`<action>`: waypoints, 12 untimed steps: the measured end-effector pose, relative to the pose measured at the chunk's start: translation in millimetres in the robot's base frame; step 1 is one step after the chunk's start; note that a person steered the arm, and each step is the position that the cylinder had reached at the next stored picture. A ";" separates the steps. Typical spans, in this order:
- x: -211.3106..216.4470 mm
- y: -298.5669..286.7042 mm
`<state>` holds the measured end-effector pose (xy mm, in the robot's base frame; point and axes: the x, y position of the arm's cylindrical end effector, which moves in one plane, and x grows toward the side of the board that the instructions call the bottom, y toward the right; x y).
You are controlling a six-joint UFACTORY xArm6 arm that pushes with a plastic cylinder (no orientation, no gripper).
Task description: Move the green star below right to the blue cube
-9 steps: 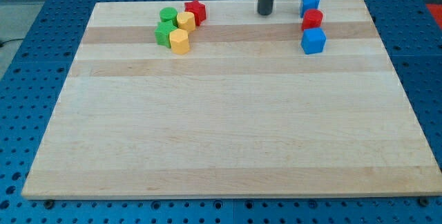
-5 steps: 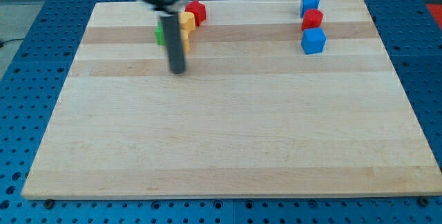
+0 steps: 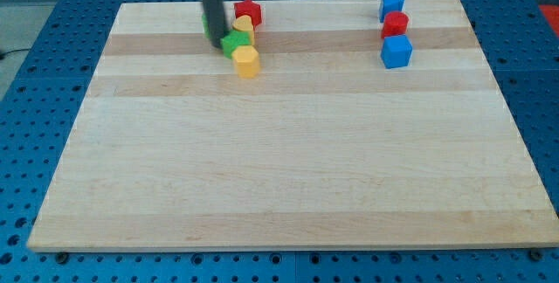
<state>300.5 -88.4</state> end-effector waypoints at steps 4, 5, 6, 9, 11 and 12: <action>36.6 88.7; 25.1 94.2; 37.0 111.0; 25.4 168.9; 75.6 201.1; 63.8 97.2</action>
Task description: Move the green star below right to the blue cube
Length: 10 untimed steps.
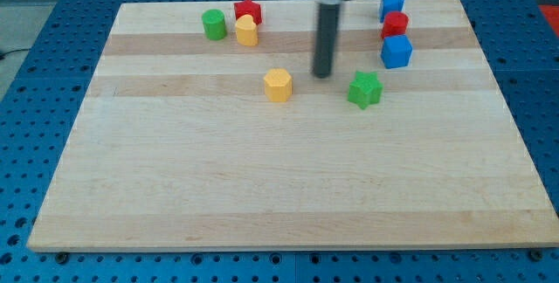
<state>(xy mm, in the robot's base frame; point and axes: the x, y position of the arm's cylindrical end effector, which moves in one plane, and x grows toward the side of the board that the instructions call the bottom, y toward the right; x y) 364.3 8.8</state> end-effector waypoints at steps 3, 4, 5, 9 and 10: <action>81.1 67.0; 69.9 70.1; 67.0 90.3; 75.3 16.1; 63.6 45.2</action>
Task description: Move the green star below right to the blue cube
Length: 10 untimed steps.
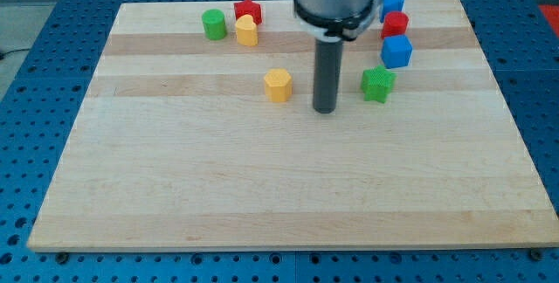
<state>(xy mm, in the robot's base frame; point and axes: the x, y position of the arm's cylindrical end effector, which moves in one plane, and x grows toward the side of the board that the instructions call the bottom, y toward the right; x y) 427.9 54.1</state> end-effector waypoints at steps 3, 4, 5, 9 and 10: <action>-25.1 37.9; -25.1 43.8; -26.2 53.4; -24.3 32.7; -4.7 -9.2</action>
